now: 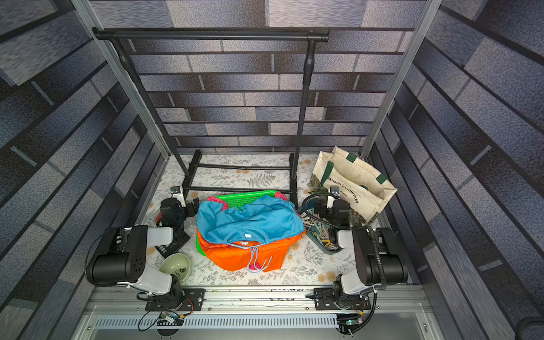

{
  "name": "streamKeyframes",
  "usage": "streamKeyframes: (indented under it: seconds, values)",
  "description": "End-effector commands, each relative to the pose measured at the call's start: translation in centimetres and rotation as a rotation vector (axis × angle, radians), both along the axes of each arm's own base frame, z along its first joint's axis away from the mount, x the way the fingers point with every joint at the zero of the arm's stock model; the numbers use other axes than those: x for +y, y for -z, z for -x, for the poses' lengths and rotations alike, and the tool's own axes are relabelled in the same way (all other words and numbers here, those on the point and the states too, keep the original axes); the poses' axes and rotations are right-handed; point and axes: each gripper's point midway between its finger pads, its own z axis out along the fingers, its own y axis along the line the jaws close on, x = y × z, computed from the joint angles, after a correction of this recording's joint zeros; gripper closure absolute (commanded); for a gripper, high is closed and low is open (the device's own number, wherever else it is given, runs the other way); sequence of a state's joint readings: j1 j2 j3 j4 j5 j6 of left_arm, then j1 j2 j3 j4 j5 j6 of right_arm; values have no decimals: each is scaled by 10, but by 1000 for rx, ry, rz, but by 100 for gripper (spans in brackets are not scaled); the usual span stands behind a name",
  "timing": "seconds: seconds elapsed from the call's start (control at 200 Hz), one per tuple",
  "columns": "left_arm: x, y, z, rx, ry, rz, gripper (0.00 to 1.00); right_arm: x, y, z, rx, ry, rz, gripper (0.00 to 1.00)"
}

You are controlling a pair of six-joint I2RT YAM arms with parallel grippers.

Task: Use clothespins to secure the t-shirt on both sides of the hanger
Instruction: Pick up the hanger from the basket.

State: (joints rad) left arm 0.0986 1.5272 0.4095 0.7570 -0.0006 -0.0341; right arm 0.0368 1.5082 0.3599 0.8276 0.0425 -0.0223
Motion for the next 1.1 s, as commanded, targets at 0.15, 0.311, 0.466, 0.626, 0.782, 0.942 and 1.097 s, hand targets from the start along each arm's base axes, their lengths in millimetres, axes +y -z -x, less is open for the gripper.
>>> streamKeyframes:
  seconds: [0.15,0.311,0.466,0.626,0.782,0.942,1.097]
  values:
    - [-7,-11,-10,-42,21,28,0,-2,-8,-8,-27,12,-17,0]
    - [-7,-11,-10,-43,21,29,0,-2,-8,-8,-26,11,-16,0]
    - [-7,-11,-11,-43,21,28,0,-3,-8,-8,-25,13,-17,0]
    - [-7,-11,-10,-42,20,29,0,-2,-8,-8,-26,11,-16,0]
    - [-6,-11,-10,-41,20,28,0,-2,-8,-8,-26,11,-17,0]
    - [-7,-11,-10,-42,21,30,0,-3,-8,-8,-29,12,-17,0]
    - [4,-31,-12,3,-61,-1,0,-10,-22,-8,53,63,-13,0]
